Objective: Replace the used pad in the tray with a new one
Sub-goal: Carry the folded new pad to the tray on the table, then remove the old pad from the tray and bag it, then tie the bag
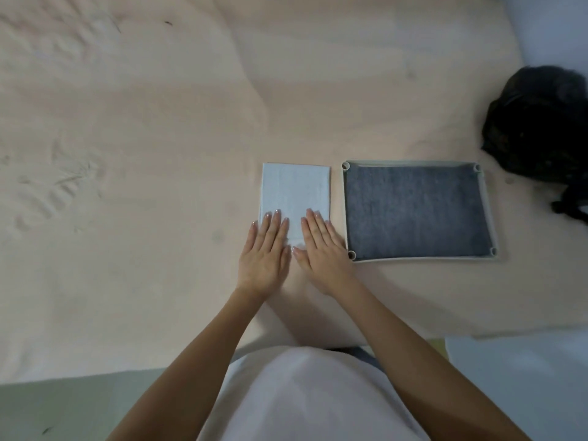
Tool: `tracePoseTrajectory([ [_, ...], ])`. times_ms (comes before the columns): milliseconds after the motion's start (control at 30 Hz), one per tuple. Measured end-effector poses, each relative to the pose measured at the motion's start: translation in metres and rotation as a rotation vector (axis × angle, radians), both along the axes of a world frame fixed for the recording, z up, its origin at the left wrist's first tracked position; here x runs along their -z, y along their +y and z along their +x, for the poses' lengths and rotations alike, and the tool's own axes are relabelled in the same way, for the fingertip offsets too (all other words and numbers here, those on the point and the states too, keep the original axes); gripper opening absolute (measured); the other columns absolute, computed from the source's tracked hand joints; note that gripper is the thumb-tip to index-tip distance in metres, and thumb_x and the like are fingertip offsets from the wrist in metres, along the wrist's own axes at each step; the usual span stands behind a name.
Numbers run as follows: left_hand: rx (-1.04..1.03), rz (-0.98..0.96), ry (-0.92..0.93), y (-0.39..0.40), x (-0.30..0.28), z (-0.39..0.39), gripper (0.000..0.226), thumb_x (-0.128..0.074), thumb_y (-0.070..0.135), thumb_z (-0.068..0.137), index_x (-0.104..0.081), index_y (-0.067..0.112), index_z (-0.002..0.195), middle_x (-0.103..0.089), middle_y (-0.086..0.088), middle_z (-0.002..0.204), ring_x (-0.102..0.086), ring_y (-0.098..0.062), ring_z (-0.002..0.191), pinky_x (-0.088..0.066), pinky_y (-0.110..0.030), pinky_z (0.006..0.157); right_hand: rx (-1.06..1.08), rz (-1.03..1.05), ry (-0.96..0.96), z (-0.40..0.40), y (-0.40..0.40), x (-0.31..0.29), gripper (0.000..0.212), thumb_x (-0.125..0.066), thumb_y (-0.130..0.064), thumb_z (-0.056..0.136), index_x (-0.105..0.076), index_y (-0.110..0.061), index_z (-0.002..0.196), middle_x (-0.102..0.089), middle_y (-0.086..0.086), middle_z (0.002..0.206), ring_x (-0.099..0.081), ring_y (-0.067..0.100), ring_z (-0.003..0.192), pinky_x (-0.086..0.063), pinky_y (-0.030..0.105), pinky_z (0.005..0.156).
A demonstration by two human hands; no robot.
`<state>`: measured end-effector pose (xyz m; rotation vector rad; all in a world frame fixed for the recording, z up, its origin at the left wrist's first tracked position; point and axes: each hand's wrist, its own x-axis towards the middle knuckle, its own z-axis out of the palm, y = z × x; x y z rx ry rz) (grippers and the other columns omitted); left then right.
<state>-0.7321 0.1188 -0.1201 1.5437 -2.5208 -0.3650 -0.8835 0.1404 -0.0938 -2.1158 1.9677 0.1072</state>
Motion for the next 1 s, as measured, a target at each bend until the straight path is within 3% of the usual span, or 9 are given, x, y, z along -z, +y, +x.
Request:
tracePoseTrajectory([
  [200,-0.018,0.037,0.019,0.001,0.001,-0.003,0.054,-0.027,0.029,0.098,-0.035,0.004,0.145,-0.028,-0.013,0.154,-0.020,-0.026,0.144,-0.015,-0.045,0.117,-0.025,-0.010,0.038,-0.001,-0.002,-0.003,0.064,-0.009,-0.039,0.096,-0.028,-0.003,0.146,-0.024,0.014,0.155,-0.019,0.023,0.145,-0.011,0.039,0.120],
  [333,-0.065,0.058,0.108,0.002,-0.015,-0.007,0.055,-0.025,0.030,0.096,-0.039,0.006,0.143,-0.033,-0.013,0.151,-0.023,-0.027,0.144,-0.009,-0.042,0.118,0.109,-0.176,-0.012,-0.007,0.004,-0.016,0.052,-0.032,-0.028,0.092,-0.052,0.001,0.131,-0.049,0.016,0.140,-0.042,0.028,0.134,-0.033,0.043,0.112],
  [400,-0.047,0.058,0.158,0.002,-0.023,-0.010,0.056,-0.025,0.029,0.094,-0.037,0.006,0.144,-0.035,-0.014,0.150,-0.026,-0.030,0.142,-0.011,-0.043,0.117,0.176,-0.237,-0.010,-0.016,0.014,-0.019,0.047,-0.036,-0.024,0.091,-0.058,0.001,0.125,-0.054,0.017,0.135,-0.048,0.029,0.129,-0.033,0.043,0.111],
  [500,0.091,0.018,0.117,0.003,-0.026,-0.023,0.056,-0.028,0.027,0.095,-0.028,0.005,0.146,-0.033,-0.014,0.151,-0.026,-0.029,0.142,-0.010,-0.041,0.117,0.277,-0.242,0.024,-0.037,0.030,-0.019,0.047,-0.034,-0.024,0.092,-0.057,0.002,0.125,-0.053,0.019,0.135,-0.048,0.031,0.129,-0.025,0.043,0.113],
  [600,0.153,0.035,0.061,0.008,-0.025,-0.044,0.058,-0.031,0.027,0.093,-0.030,0.005,0.147,-0.030,-0.013,0.153,-0.025,-0.029,0.143,-0.008,-0.039,0.118,0.390,-0.209,0.025,-0.059,0.043,-0.021,0.050,-0.032,-0.025,0.092,-0.056,0.004,0.125,-0.051,0.022,0.136,-0.046,0.033,0.130,-0.030,0.048,0.111],
  [800,0.152,0.052,0.044,0.025,-0.028,-0.083,0.061,-0.030,0.028,0.090,-0.030,0.005,0.147,-0.031,-0.013,0.152,-0.027,-0.030,0.142,-0.011,-0.040,0.116,0.524,-0.214,-0.005,-0.107,0.054,-0.019,0.053,-0.031,-0.025,0.091,-0.056,0.008,0.123,-0.052,0.025,0.134,-0.048,0.037,0.128,-0.033,0.052,0.106],
  [1000,0.006,0.037,0.028,0.032,-0.026,-0.128,0.058,-0.025,0.035,0.096,-0.026,0.008,0.148,-0.026,-0.010,0.155,-0.018,-0.024,0.145,-0.006,-0.037,0.118,0.565,-0.230,-0.036,-0.169,0.061,-0.016,0.062,-0.020,-0.030,0.091,-0.046,0.008,0.133,-0.039,0.023,0.145,-0.032,0.034,0.139,-0.017,0.045,0.114],
])
